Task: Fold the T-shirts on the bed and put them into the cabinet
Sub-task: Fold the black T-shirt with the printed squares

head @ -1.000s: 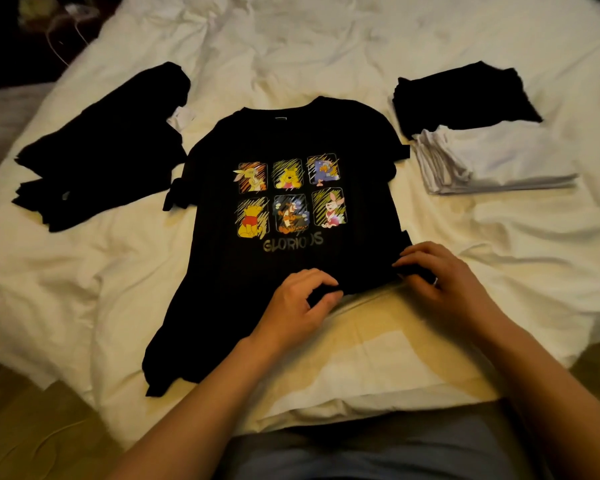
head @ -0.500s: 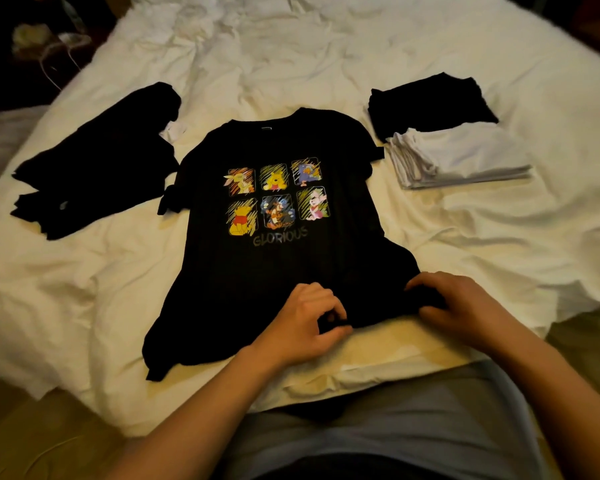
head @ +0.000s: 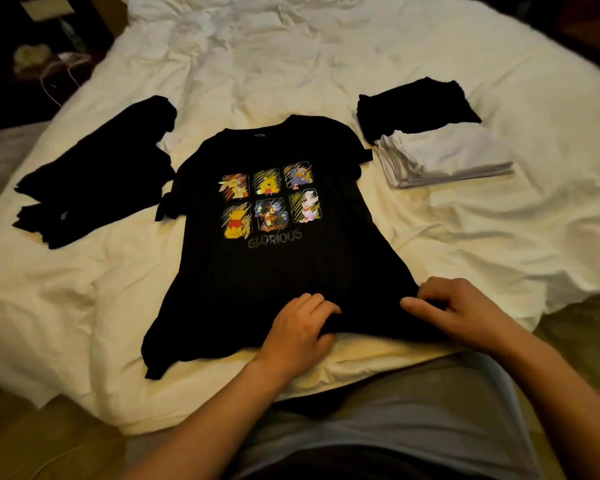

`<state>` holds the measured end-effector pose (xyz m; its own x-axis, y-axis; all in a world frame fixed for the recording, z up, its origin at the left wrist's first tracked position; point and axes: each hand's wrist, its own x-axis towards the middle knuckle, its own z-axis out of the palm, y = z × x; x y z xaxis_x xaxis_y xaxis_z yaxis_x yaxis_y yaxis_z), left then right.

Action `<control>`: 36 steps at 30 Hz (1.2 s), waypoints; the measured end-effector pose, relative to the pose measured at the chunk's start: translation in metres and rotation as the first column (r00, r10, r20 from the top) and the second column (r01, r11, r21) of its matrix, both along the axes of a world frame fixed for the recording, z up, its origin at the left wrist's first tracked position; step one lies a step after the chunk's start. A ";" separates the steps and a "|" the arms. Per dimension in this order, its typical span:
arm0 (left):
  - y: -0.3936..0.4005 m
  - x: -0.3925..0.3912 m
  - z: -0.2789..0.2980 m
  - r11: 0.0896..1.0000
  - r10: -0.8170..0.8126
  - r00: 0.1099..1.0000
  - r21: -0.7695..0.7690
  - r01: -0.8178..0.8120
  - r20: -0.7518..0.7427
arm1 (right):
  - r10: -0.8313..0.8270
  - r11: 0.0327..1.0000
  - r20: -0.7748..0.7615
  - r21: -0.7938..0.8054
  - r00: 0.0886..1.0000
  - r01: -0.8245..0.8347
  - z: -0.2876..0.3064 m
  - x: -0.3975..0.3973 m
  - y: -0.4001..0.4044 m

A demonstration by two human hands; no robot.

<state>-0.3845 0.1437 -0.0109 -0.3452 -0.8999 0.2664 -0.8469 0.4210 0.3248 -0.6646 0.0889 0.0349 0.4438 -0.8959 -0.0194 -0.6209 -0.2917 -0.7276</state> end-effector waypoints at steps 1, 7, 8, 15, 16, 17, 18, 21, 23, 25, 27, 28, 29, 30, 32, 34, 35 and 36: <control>0.001 0.000 0.002 0.999 -0.034 0.999 0.011 0.034 -0.009 | -0.006 0.999 -0.028 0.034 1.000 0.007 0.000 0.000 -0.001; 0.002 0.001 0.003 0.997 -0.067 0.996 -0.043 0.065 -0.056 | -0.147 0.976 -0.180 -0.185 0.973 0.113 -0.010 0.014 -0.002; 0.002 0.000 0.003 0.996 -0.075 0.995 -0.050 0.071 -0.066 | -0.217 0.966 -0.177 -0.179 0.960 0.185 -0.011 0.018 -0.001; 0.002 0.001 0.003 0.955 -0.177 0.983 -0.250 0.160 -0.045 | -0.273 0.961 -0.181 -0.084 0.945 0.262 -0.010 0.031 -0.003; 0.002 0.002 0.004 0.949 -0.185 0.982 -0.268 0.165 -0.050 | -0.320 0.946 -0.138 -0.099 0.937 0.308 -0.010 0.030 -0.004; 0.003 0.002 0.005 0.947 -0.204 0.977 -0.264 0.183 -0.057 | -0.361 0.931 -0.112 -0.111 0.926 0.349 -0.010 0.028 -0.004; 0.004 0.002 0.006 0.949 -0.233 0.970 -0.235 0.211 -0.070 | -0.389 0.918 -0.108 -0.120 0.915 0.377 -0.011 0.027 -0.003; 0.006 0.001 0.004 0.958 -0.287 0.951 -0.050 0.283 -0.119 | -0.391 0.920 -0.202 -0.116 0.898 0.374 -0.016 0.026 -0.001; 0.006 0.000 0.002 0.953 -0.287 0.950 0.061 0.297 -0.126 | -0.379 0.925 -0.243 -0.118 0.893 0.361 -0.019 0.027 0.000; 0.006 -0.002 0.003 0.947 -0.285 0.951 0.118 0.299 -0.120 | -0.407 0.913 -0.247 -0.131 0.879 0.386 -0.018 0.027 -0.002; 0.007 -0.006 0.007 0.941 -0.297 0.947 0.131 0.312 -0.121 | -0.438 0.899 -0.247 -0.143 0.865 0.414 -0.018 0.026 -0.003; 0.007 -0.008 0.009 0.938 -0.308 0.943 0.129 0.323 -0.123 | -0.446 0.895 -0.245 -0.148 0.861 0.421 -0.018 0.026 -0.003; 0.007 -0.010 0.012 0.935 -0.319 0.940 0.124 0.333 -0.122 | -0.449 0.893 -0.246 -0.150 0.859 0.424 -0.018 0.026 -0.003; 0.006 -0.011 0.014 0.933 -0.325 0.938 0.122 0.339 -0.121 | -0.448 0.894 -0.250 -0.152 0.858 0.422 -0.018 0.025 -0.003; 0.004 -0.011 0.015 0.932 -0.326 0.936 0.123 0.342 -0.130 | -0.440 0.898 -0.267 -0.144 0.858 0.416 -0.018 0.026 -0.004; 0.002 -0.011 0.014 0.937 -0.314 0.941 0.119 0.328 -0.126 | -0.435 0.900 -0.271 -0.140 0.858 0.412 -0.015 0.029 -0.005; 0.001 -0.012 0.013 0.943 -0.300 0.945 0.110 0.314 -0.130 | -0.434 0.900 -0.265 -0.154 0.861 0.407 -0.014 0.031 -0.005; 0.000 -0.013 0.012 0.951 -0.281 0.948 0.092 0.296 -0.151 | -0.429 0.902 -0.255 -0.178 0.867 0.394 -0.014 0.033 -0.006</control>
<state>-0.3977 0.1434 0.0009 -0.5624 -0.7938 0.2313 -0.6401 0.5951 0.4860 -0.6316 0.0832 0.0211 0.0254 -0.9993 0.0279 -0.8757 -0.0357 -0.4816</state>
